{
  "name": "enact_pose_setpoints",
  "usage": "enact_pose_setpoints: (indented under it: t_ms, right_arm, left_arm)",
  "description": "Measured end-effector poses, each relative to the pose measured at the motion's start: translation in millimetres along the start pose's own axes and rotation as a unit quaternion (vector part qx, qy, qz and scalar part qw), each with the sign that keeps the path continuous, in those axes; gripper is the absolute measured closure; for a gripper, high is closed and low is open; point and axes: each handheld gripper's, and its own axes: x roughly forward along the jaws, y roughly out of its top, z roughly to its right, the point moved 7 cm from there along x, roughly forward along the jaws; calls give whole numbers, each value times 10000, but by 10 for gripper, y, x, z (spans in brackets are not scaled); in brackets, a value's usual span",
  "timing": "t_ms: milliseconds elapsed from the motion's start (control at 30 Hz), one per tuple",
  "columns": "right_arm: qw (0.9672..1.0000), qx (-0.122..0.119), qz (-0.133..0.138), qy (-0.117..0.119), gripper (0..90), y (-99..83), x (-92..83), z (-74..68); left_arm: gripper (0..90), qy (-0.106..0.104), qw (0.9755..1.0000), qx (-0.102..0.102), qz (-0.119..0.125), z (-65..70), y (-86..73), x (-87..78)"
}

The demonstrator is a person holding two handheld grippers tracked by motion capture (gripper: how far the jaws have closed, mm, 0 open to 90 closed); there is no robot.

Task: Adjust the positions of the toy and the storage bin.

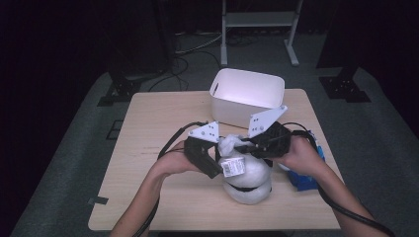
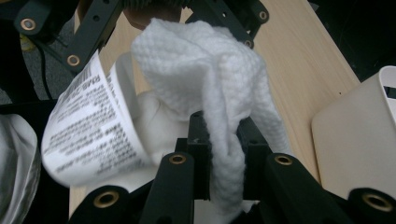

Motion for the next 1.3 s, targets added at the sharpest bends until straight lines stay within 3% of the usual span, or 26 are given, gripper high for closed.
enact_pose_setpoints:
  t_ms: [200,467,700,800,1000,1100,1300]
  right_arm:
    - [9999,122,-23,-101,782,-117,-111,43]
    - [9993,282,158,-164,780,-239,-218,78]
    - [9989,379,214,-201,780,-289,-191,77]
    - [9987,406,201,-220,780,-260,-114,89]
    - [9994,296,165,-118,780,-106,36,76]
    - [9996,242,152,-57,779,-41,93,50]
    - [9999,21,142,83,778,112,212,-55]
  left_arm:
    - [119,26,10000,-60,-43,-37,-72,-65]
    - [119,71,9998,-169,3,-59,-149,-124]
    - [125,83,9998,-154,22,-38,-152,-194]
    - [124,-21,9999,-36,95,42,-78,-249]
    - [124,77,9996,193,171,125,102,-389]
    - [124,121,9998,146,89,116,106,-416]
    - [124,279,9990,-119,-315,11,-103,-333]
